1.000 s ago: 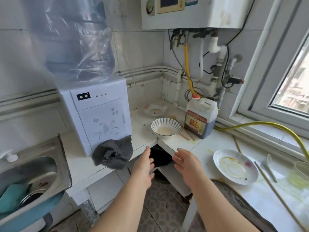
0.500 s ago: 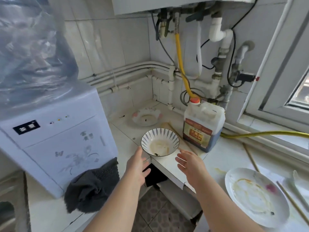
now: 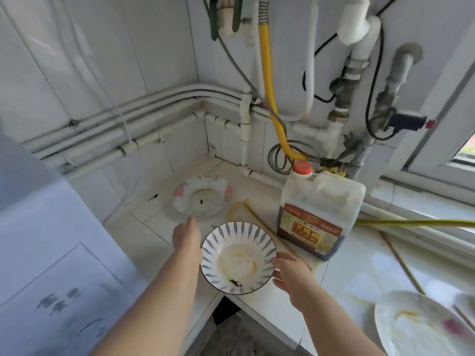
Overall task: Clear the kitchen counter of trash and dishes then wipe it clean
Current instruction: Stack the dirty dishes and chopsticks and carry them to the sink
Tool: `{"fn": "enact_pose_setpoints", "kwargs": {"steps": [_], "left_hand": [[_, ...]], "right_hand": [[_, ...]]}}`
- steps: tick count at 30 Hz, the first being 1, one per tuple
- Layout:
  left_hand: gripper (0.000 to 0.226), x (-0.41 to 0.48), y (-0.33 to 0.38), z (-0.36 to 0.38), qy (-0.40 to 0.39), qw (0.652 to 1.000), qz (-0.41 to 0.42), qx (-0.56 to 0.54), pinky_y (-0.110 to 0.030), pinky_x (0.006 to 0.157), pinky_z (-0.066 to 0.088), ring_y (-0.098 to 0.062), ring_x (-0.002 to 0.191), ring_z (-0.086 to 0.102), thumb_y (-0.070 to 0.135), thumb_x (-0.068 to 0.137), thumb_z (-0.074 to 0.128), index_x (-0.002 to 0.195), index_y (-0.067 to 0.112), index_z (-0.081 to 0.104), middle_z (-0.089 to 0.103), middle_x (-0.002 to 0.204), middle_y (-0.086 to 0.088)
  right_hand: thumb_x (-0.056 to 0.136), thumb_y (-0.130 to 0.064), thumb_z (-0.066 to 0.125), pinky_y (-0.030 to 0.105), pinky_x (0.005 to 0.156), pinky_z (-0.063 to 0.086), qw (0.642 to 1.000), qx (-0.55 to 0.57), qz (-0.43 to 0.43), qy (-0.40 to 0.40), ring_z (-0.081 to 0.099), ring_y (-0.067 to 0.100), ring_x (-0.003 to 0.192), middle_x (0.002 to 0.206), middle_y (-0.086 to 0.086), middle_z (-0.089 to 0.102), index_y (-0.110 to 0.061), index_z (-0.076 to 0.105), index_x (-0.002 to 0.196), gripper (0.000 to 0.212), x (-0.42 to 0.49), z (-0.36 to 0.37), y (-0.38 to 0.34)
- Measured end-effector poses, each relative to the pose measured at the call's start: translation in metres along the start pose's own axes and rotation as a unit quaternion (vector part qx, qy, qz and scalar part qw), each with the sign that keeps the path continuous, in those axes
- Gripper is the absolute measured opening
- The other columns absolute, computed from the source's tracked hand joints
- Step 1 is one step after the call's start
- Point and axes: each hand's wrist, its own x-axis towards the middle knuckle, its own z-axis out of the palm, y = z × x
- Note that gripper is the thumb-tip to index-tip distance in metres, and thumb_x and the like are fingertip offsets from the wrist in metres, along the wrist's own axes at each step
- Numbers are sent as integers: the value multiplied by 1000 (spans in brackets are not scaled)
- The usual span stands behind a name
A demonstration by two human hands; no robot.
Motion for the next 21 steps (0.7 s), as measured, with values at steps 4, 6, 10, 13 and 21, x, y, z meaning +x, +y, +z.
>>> {"fn": "enact_pose_setpoints", "kwargs": {"steps": [4, 6, 10, 13, 21], "left_hand": [[42, 49, 10, 16, -12, 997, -54, -45, -38, 79, 50, -31, 90, 59, 33, 97, 50, 126, 3, 50, 59, 103, -15], [38, 67, 11, 25, -46, 993, -80, -79, -35, 66, 46, -24, 68, 53, 29, 100, 45, 128, 4, 47, 52, 81, -11], [39, 89, 10, 34, -91, 984, -103, -113, -33, 66, 47, -26, 76, 59, 22, 103, 35, 137, 2, 40, 59, 89, -15], [34, 96, 10, 36, -110, 978, -116, -136, -32, 65, 49, -24, 73, 56, 5, 101, 32, 132, 4, 44, 57, 85, -13], [24, 85, -3, 14, -71, 978, -103, -169, -35, 76, 53, -22, 71, 55, -6, 92, 33, 79, 7, 48, 56, 84, -13]], "right_hand": [[90, -5, 51, 41, 87, 57, 998, -51, 22, 22, 61, 29, 102, 108, 14, 64, -18, 61, 99, 19, 17, 11, -11], [90, -7, 53, 42, 80, 59, 997, -73, 32, 24, 64, 29, 100, 107, 12, 65, -19, 61, 103, 20, 25, 13, -12], [91, -8, 52, 38, 72, 61, 995, -91, 47, 11, 69, 28, 90, 98, 9, 69, -23, 61, 89, 17, 29, 13, -10], [92, -9, 50, 33, 66, 61, 993, -109, 47, 12, 69, 27, 90, 100, 9, 69, -21, 63, 96, 18, 30, 16, -11], [90, -2, 43, 39, 68, 61, 992, -113, 40, 45, 68, 30, 92, 105, 14, 66, -15, 64, 96, 25, 15, 11, -7]]}}
